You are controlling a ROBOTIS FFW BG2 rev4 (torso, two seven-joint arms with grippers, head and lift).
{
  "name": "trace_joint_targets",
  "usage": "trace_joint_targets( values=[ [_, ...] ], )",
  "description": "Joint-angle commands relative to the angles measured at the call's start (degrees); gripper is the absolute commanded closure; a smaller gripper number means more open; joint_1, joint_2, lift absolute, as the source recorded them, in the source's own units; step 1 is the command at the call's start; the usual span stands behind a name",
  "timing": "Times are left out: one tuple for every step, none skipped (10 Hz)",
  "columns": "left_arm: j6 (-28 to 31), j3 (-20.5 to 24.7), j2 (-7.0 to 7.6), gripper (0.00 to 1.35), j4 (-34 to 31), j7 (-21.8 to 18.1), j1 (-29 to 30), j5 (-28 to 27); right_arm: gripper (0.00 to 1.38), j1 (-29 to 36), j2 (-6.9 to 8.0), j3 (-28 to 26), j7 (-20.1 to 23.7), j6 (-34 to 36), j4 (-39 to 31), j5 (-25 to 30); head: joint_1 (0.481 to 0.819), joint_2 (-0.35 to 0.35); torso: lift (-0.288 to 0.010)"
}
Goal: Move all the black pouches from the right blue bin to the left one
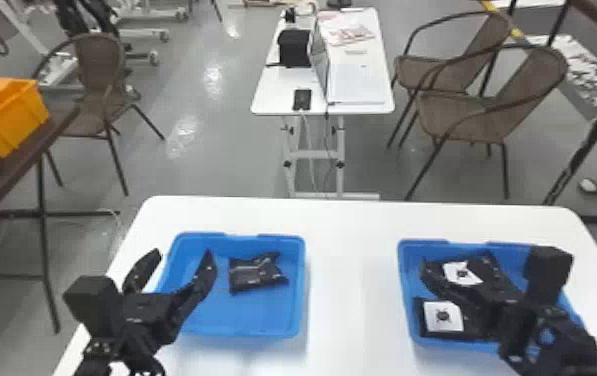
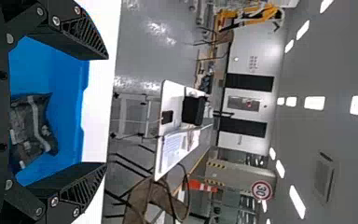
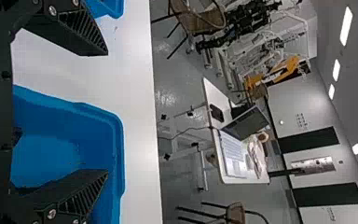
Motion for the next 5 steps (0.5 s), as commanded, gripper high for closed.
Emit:
trace_joint_targets(
  values=[
    [-1.81, 0.19, -0.16, 0.23, -2.11, 1.84, 2.11, 0.76, 0.12, 2.63, 0.61, -1.85, -2.57, -0.72, -2.15, 1.58, 0.695, 0.083, 0.01],
    [-3.22, -0.16, -0.16, 0.23, -2.47, 4.13, 3.16, 1.46, 0.12, 4.3, 1.4, -3.96, -4.42, -0.81, -3.03, 2.64, 0.695, 0.073, 0.01],
    [-3.48, -0.25, -0.16, 0.23, -2.47, 4.83, 3.42, 1.99, 0.12, 5.01, 2.19, -6.42, -4.59, -0.72, -2.86, 4.31, 0.695, 0.056, 0.01],
    [-3.31, -0.25, -0.16, 0.23, -2.47, 4.92, 3.51, 2.16, 0.12, 5.18, 2.46, -8.09, -4.68, -0.19, -2.07, 5.01, 0.695, 0.046, 0.01],
    [-3.13, -0.43, -0.16, 0.23, -2.47, 5.1, 3.51, 2.25, 0.12, 4.66, 2.46, -9.67, -5.03, 0.16, -0.48, 5.45, 0.695, 0.02, 0.01]
  ],
)
